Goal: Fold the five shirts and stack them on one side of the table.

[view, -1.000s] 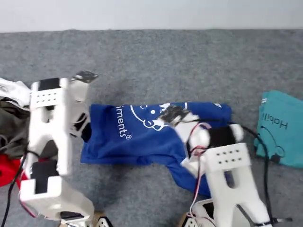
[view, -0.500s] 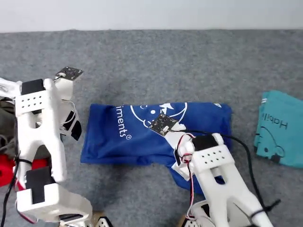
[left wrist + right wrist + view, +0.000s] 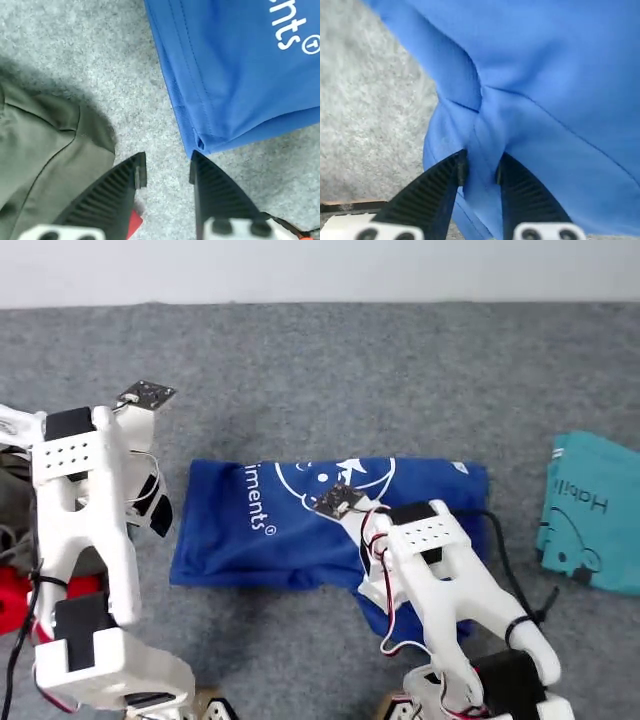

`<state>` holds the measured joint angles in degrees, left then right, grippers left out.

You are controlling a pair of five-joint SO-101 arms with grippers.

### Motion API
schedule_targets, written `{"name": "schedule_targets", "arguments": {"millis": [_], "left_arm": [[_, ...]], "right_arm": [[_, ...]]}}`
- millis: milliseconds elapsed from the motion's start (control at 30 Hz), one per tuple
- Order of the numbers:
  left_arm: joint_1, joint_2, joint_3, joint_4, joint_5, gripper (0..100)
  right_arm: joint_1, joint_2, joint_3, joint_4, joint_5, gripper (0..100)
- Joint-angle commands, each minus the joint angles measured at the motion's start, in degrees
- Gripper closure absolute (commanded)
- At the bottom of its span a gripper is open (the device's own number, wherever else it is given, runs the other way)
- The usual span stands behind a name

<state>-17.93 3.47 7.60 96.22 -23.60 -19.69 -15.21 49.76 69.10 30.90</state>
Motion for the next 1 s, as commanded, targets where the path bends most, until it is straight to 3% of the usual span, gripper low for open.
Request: {"name": "schedule_targets", "arguments": {"millis": [0, 233, 567, 733, 900, 967], "left_arm": [[0.0, -2.81, -2.33, 0.62, 0.44, 85], [0.09, -2.81, -2.33, 0.62, 0.44, 85], [0.09, -2.73, -2.33, 0.35, 0.18, 85], [0.18, -2.73, -2.33, 0.09, 0.18, 85], [0.18, -2.73, -2.33, 0.09, 0.09, 85], [0.18, -2.9, -2.42, 0.26, 0.09, 85]], "right_arm": [[-0.4, 0.13, -2.73, 0.13, -0.35, 92.0], [-0.31, -0.22, -3.08, 1.89, -0.18, 93.0], [-2.86, -10.07, -7.47, 16.75, 0.88, 95.5], [-3.65, -10.33, -7.21, 15.87, 0.62, 94.6], [-3.47, -10.86, -7.21, 15.52, -3.69, 77.9], [-3.47, -10.95, -8.35, 16.22, -4.66, 75.6]]}}
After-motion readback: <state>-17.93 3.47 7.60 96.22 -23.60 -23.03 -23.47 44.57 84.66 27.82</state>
